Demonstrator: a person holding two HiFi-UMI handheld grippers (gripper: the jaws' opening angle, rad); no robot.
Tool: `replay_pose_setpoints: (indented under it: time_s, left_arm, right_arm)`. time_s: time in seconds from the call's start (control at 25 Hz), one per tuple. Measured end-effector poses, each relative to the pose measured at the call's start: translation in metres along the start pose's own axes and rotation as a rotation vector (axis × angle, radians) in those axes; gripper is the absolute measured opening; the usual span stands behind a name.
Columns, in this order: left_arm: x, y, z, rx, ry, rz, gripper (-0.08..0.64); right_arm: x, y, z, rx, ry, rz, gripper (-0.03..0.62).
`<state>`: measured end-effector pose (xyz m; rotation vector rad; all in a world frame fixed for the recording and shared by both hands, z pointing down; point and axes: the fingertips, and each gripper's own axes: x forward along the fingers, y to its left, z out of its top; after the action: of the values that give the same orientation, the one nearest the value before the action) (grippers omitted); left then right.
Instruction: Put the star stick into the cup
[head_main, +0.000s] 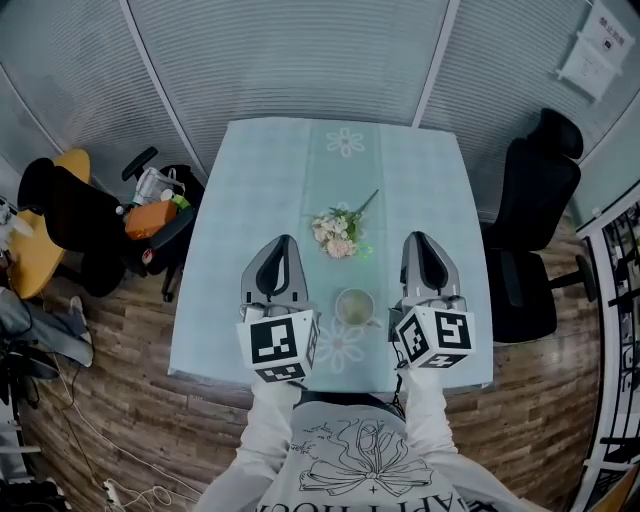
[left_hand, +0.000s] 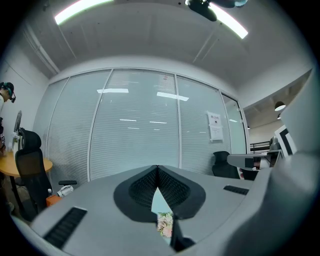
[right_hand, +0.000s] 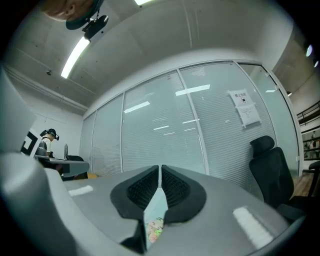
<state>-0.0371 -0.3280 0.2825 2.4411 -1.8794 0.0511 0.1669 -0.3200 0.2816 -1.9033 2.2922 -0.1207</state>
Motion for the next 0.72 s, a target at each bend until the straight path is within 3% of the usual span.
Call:
replay_pose_setpoints:
  time_s: [0.72]
  left_arm:
    - [-0.003, -0.008, 0.011, 0.004, -0.025, 0.016, 0.005]
  right_arm:
    - [0.002, 0.001, 0.008, -0.040, 0.002, 0.031, 0.029]
